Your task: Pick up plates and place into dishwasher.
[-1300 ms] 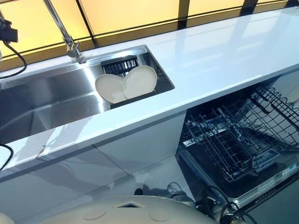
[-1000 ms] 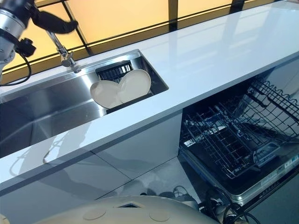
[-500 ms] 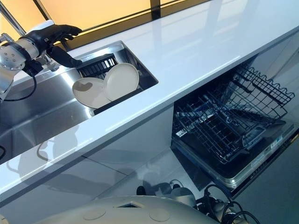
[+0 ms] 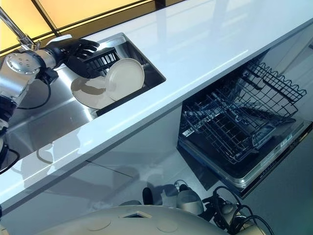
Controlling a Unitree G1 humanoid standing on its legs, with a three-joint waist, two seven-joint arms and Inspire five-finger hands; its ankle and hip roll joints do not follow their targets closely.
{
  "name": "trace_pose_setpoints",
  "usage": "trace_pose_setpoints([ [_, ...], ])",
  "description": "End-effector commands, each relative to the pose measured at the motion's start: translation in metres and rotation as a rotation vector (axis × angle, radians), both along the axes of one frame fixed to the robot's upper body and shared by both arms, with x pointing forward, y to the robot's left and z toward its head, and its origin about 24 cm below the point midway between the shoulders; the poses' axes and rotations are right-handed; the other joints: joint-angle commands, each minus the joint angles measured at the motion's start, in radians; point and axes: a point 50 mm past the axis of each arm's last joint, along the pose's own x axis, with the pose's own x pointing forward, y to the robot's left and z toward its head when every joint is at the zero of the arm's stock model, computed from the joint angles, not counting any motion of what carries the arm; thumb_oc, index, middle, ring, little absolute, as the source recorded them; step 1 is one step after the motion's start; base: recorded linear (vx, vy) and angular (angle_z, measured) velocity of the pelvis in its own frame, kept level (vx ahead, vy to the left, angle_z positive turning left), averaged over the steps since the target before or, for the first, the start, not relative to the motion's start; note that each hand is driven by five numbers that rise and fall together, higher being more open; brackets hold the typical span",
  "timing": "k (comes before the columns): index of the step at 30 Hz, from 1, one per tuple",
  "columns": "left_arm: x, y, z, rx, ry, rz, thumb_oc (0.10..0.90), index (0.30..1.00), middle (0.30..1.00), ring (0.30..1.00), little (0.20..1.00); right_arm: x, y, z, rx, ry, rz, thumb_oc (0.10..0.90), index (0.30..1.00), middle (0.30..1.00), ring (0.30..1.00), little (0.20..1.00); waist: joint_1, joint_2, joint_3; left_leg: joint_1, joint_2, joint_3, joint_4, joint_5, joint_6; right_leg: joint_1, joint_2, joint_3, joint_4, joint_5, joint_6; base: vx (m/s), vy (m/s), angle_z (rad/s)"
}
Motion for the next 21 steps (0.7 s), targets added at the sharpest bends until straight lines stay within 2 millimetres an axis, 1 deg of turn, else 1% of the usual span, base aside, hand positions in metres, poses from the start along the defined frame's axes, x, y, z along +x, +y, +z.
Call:
trace_pose_setpoints([
  [1, 0.003, 0.003, 0.071, -0.26, -0.202, -0.021, 0.8, 0.9, 0.9, 0.9, 0.9, 0.004, -0.007, 0.002, -0.018, -0.026, -0.033, 0.8, 0.9, 0.9, 0.9, 0.9, -0.016, 0.025, -0.016, 0.038, -0.061, 0.067, 0.053, -0.169, 0.087, -0.113, -0.014, 0.057, 0.092, 0.076, 0.107, 0.0, 0.0, 0.0],
  [5, 0.006, -0.006, 0.053, -0.367, -0.159, -0.048, 0.8, 0.9, 0.9, 0.9, 0.9, 0.003, -0.008, 0.002, -0.024, -0.027, -0.041, 0.8, 0.9, 0.9, 0.9, 0.9, -0.026, 0.03, -0.013, 0.042, -0.062, 0.077, 0.051, -0.169, 0.086, -0.121, -0.015, 0.062, 0.095, 0.079, 0.105, 0.0, 0.021, -0.04],
  [7, 0.007, -0.005, 0.049, -0.369, -0.165, -0.037, 0.8, 0.9, 0.9, 0.9, 0.9, 0.002, -0.008, 0.002, -0.026, -0.029, -0.04, 0.8, 0.9, 0.9, 0.9, 0.9, -0.031, 0.033, -0.012, 0.044, -0.063, 0.081, 0.048, -0.17, 0.086, -0.123, -0.015, 0.064, 0.095, 0.08, 0.105, 0.01, 0.02, -0.08],
  [11, 0.008, 0.001, 0.049, -0.347, -0.16, -0.005, 0.8, 0.9, 0.9, 0.9, 0.9, 0.001, -0.009, 0.003, -0.03, -0.036, -0.038, 0.8, 0.9, 0.9, 0.9, 0.9, -0.039, 0.035, -0.014, 0.044, -0.065, 0.086, 0.046, -0.17, 0.087, -0.124, -0.013, 0.068, 0.091, 0.081, 0.103, 0.01, 0.006, -0.07],
  [15, 0.007, 0.009, 0.048, -0.29, -0.145, 0.021, 0.8, 0.9, 0.9, 0.9, 0.9, 0.002, -0.01, 0.003, -0.032, -0.044, -0.038, 0.8, 0.9, 0.9, 0.9, 0.9, -0.046, 0.037, -0.015, 0.044, -0.067, 0.087, 0.044, -0.17, 0.087, -0.129, -0.011, 0.073, 0.09, 0.083, 0.103, 0.0, 0.0, -0.01],
  [21, 0.005, 0.012, 0.042, -0.293, -0.08, -0.001, 0.8, 0.9, 0.9, 0.9, 0.9, 0.002, -0.013, 0.004, -0.041, -0.052, -0.051, 0.8, 0.9, 0.9, 0.9, 0.9, -0.048, 0.04, -0.012, 0.044, -0.069, 0.086, 0.043, -0.168, 0.086, -0.129, -0.006, 0.078, 0.087, 0.081, 0.102, 0.0, 0.0, 0.0],
])
